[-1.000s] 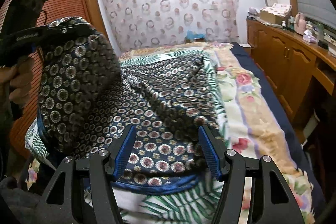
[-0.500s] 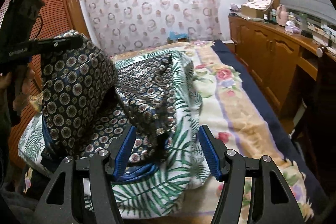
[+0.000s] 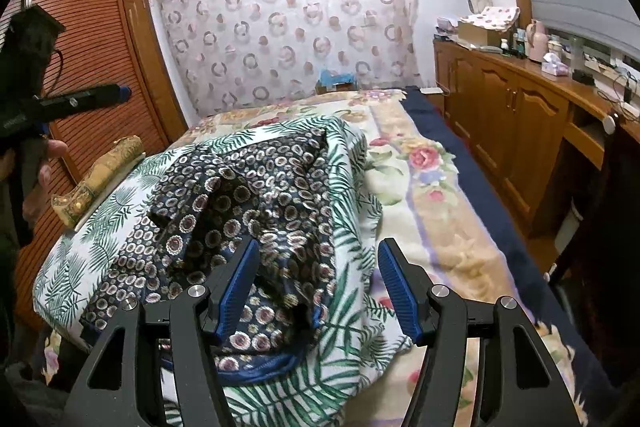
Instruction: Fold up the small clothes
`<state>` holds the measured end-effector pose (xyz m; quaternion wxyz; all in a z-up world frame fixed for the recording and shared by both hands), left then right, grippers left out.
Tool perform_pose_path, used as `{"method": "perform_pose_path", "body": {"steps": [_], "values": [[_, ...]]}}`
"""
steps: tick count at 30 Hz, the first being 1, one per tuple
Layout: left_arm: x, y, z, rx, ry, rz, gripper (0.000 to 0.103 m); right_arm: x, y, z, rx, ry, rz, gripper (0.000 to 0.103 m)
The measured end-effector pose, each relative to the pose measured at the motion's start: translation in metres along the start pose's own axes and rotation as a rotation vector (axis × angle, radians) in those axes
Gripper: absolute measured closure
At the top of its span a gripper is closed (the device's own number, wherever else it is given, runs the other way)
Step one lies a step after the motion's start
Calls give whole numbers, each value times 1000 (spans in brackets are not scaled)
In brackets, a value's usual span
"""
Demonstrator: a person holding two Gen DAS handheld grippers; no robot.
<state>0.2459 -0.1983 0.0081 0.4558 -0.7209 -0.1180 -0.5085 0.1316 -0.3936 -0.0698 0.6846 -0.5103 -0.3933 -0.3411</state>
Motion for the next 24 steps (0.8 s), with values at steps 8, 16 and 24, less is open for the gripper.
{"method": "perform_pose_path", "body": {"steps": [8, 16, 24], "values": [[-66, 23, 55, 43, -40, 139, 23, 16, 33, 28, 59, -45, 28, 39], [-115, 40, 58, -25, -57, 237, 35, 21, 61, 61, 137, -86, 63, 39], [-107, 67, 39, -106, -25, 254, 95, 24, 81, 54, 133, -100, 109, 56]]}}
Point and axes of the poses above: each gripper's, at about its wrist camera, not at the fingertips, and y roughly the way its jaws point, z to its left, x to its top, the point moved 6 cm from there along y, roughly the way its jaws point, and after that the axes turned 5 degrees about -z, right-handed, at the moved point
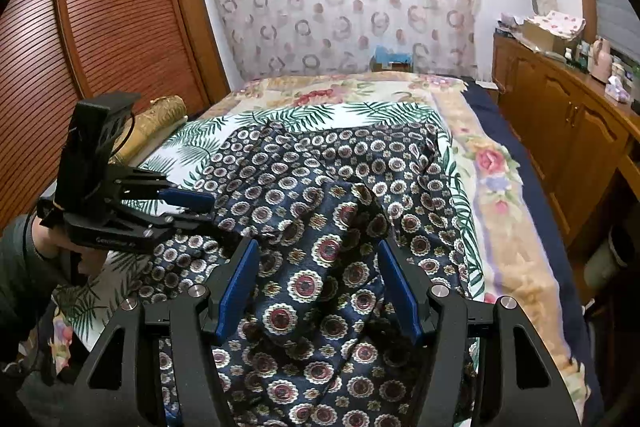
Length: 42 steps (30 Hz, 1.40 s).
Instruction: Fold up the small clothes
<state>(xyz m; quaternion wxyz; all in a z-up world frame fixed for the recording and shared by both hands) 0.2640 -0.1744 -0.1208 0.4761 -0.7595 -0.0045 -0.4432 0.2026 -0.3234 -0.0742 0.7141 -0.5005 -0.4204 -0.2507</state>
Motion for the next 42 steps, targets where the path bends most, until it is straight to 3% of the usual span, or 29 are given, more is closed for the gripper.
{"method": "perform_pose_path", "body": {"steps": [2, 4, 14, 18, 22, 24, 25, 26, 30, 32, 33, 42], "values": [[12, 0, 1, 5, 14, -16, 98, -1, 1, -6, -1, 2, 10, 84], [29, 1, 1, 7, 13, -48, 99, -1, 0, -11, -2, 9, 11, 96], [143, 27, -5, 45, 71, -151, 99, -12, -25, -50, -56, 67, -5, 97], [160, 41, -2, 64, 75, -150, 98, -22, -31, -62, -115, 106, 9, 97], [152, 32, 3, 58, 72, -171, 79, -23, -35, -67, -154, 131, 13, 93], [145, 23, 7, 52, 66, -184, 60, -16, -38, -66, -181, 128, -4, 92], [144, 19, 7, 48, 63, -191, 58, -13, -39, -63, -192, 126, -11, 92], [139, 13, 10, 42, 54, -200, 58, -10, -39, -60, -203, 124, -20, 87], [120, -3, 21, 47, 16, -202, 29, 0, -43, -38, -188, 109, -52, 68], [100, -11, 28, 51, 1, -190, 27, 0, -41, -25, -182, 75, -57, 60], [91, -14, 31, 56, -3, -183, 22, 2, -40, -14, -174, 60, -57, 60], [4, -25, 64, 156, -5, -63, 22, -5, -10, 60, -92, -5, 16, 59]]}}
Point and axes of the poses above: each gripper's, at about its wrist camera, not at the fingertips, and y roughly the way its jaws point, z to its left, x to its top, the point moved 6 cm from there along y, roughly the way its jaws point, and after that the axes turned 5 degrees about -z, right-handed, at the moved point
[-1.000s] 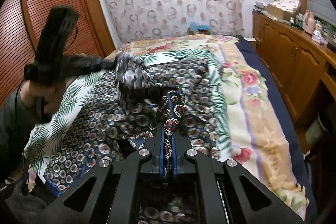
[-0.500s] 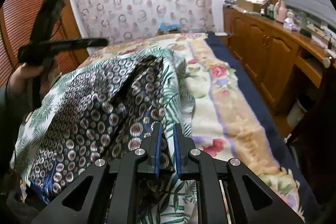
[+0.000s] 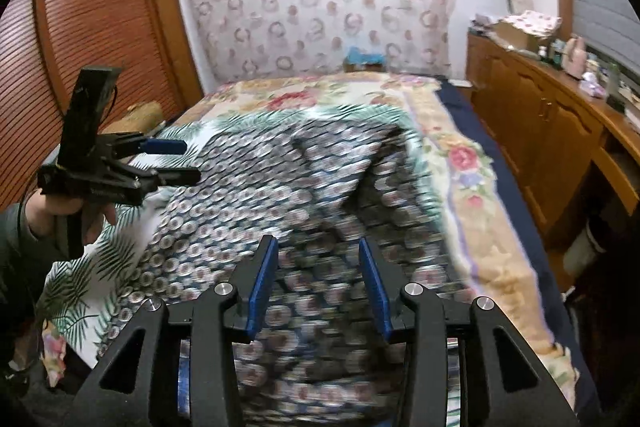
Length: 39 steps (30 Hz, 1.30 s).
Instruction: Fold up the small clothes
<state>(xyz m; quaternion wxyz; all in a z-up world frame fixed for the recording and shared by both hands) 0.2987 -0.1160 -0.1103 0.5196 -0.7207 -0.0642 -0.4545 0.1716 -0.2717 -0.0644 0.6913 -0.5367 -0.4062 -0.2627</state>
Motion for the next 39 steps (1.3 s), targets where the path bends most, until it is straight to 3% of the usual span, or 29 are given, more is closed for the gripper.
{"method": "perform_pose_path", "body": {"steps": [4, 12, 19, 22, 24, 32, 39], "values": [[-20, 7, 5, 9, -4, 42, 22, -6, 15, 24, 9, -15, 57, 59], [-32, 15, 1, 3, 22, 39, 22, -4, 35, 45, -44, -42, 135, 59], [-34, 16, -4, -11, 41, 51, 12, -7, 54, 50, -98, -45, 196, 60], [-33, 16, -5, -11, 42, 51, 12, -9, 51, 50, -78, -70, 198, 93], [-32, 16, -5, -10, 42, 52, 12, -10, 43, 51, -62, -77, 177, 100], [-33, 17, -2, -1, 37, 52, 12, -14, -26, 12, -148, -8, 28, 102], [-40, 4, 1, 53, -28, 54, 13, -47, -61, -25, -186, 92, 9, 102]]}}
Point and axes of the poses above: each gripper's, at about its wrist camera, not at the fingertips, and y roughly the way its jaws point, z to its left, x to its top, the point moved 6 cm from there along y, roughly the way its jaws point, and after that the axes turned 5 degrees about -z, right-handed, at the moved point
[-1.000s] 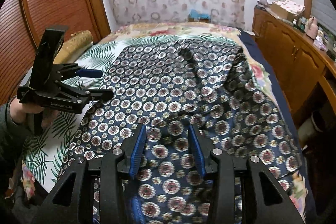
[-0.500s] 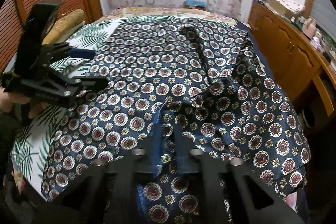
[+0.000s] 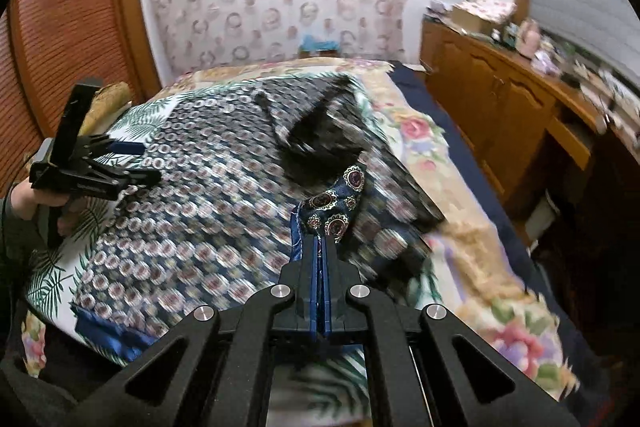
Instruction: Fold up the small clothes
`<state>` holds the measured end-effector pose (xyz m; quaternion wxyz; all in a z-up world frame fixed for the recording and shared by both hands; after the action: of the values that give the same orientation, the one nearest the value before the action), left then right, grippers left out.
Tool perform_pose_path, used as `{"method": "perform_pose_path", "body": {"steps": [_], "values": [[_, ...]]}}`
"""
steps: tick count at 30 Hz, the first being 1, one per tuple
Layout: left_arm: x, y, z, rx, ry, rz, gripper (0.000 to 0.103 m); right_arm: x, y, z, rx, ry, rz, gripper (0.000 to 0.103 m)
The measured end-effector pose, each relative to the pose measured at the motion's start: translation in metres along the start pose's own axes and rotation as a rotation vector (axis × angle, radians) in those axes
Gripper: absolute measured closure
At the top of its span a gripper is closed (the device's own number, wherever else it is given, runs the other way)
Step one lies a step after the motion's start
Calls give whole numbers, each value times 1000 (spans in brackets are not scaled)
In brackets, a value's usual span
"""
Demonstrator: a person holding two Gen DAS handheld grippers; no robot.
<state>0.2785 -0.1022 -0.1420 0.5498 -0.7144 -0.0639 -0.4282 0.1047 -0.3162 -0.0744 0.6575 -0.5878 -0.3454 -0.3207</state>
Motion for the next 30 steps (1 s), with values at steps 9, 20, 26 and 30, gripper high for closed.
{"method": "perform_pose_path", "body": {"steps": [9, 20, 26, 30], "values": [[-18, -73, -21, 20, -43, -147, 13, -15, -16, -37, -56, 52, -21, 102], [-16, -79, -19, 62, -96, -163, 13, 61, 17, -10, 44, -40, -108, 69], [-11, -82, -18, 78, -115, -188, 13, 116, 78, 13, 138, -116, -68, 60], [-10, -82, -20, 78, -117, -193, 13, 135, 127, 19, 193, -143, 36, 60]]}}
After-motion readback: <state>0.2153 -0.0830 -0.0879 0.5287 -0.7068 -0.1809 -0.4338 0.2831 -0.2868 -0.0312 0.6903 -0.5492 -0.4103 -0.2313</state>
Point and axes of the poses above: each gripper's, at about its wrist camera, not at the fingertips, and y roughly the way its jaws point, z to its left, x to its top, the point moved 6 cm from there along y, roughly the way its jaws point, and after that the axes turned 5 degrees about -z, right-handed, at the moved point
